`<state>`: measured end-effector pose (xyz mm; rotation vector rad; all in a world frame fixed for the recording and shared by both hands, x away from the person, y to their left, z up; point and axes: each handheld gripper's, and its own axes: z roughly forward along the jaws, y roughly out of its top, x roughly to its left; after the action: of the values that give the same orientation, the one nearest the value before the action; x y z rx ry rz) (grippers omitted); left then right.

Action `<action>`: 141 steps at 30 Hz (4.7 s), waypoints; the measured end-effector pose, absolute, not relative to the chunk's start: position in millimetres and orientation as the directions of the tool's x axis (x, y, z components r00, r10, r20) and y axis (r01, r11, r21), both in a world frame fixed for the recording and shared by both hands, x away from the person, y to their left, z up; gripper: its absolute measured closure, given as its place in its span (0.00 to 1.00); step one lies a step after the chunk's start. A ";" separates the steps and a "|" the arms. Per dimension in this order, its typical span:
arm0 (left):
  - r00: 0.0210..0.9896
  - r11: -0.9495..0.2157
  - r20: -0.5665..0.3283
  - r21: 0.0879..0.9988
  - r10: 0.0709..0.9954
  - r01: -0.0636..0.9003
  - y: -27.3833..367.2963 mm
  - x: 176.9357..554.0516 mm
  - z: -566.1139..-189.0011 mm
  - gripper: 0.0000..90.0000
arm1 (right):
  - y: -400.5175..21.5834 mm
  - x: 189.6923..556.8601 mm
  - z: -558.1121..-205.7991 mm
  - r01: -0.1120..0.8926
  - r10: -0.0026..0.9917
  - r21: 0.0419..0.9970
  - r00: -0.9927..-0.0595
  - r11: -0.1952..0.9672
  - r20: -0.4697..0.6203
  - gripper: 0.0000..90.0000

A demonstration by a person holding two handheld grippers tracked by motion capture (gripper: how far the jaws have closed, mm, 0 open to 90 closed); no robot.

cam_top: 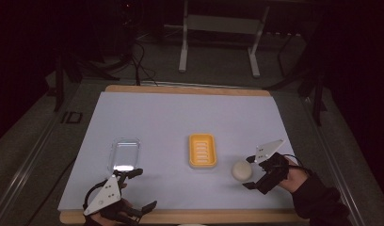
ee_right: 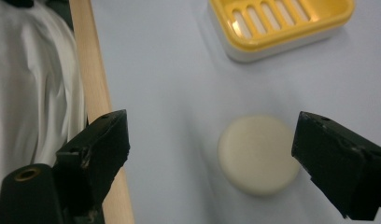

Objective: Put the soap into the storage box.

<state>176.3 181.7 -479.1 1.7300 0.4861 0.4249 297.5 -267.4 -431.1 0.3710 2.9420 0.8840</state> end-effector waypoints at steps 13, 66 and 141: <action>0.845 -0.188 0.021 0.978 0.534 0.094 181.4 176.5 -479.4 0.00 | -263.3 298.5 -430.8 0.206 0.226 0.432 -0.974 0.878 0.005 0.12; 0.853 -0.176 0.004 0.979 0.521 0.102 181.6 176.8 -479.3 0.00 | -245.9 335.9 -456.2 0.243 0.250 -0.095 -0.965 0.965 0.077 0.16; 0.855 -0.184 0.009 0.978 0.518 0.101 180.6 176.8 -480.1 0.00 | -239.8 363.5 -455.8 0.121 0.116 0.163 -0.992 0.979 0.043 0.28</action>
<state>176.8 180.6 -480.1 1.7355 0.4782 0.3992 363.5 -239.8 -455.8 0.1893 3.1587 0.2634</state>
